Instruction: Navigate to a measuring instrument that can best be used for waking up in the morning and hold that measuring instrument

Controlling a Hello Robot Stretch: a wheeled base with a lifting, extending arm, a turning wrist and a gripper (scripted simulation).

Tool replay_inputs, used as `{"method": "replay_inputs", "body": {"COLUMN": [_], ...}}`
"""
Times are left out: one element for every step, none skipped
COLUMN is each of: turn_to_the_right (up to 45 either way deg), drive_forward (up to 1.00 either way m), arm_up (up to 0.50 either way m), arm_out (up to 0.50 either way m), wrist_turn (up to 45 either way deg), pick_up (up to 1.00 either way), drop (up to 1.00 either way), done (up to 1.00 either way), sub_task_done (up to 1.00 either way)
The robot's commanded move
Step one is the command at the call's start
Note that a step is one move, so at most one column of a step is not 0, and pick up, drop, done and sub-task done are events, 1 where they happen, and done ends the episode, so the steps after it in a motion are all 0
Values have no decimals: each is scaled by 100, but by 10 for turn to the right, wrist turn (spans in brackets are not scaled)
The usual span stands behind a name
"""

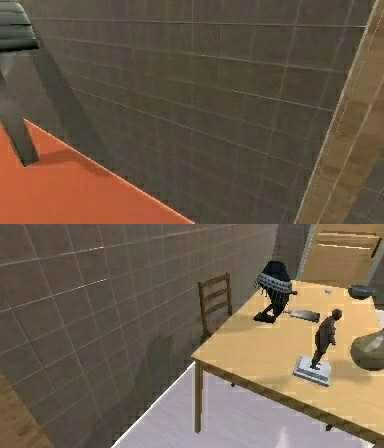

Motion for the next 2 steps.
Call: {"method": "replay_inputs", "body": {"turn_to_the_right": [0, -450], "drive_forward": [40, 0], "arm_up": [0, 0], "arm_out": [0, 0], "wrist_turn": [0, 0], "pick_up": [0, 0], "drop": [0, 0], "done": [0, 0], "sub_task_done": [0, 0]}}
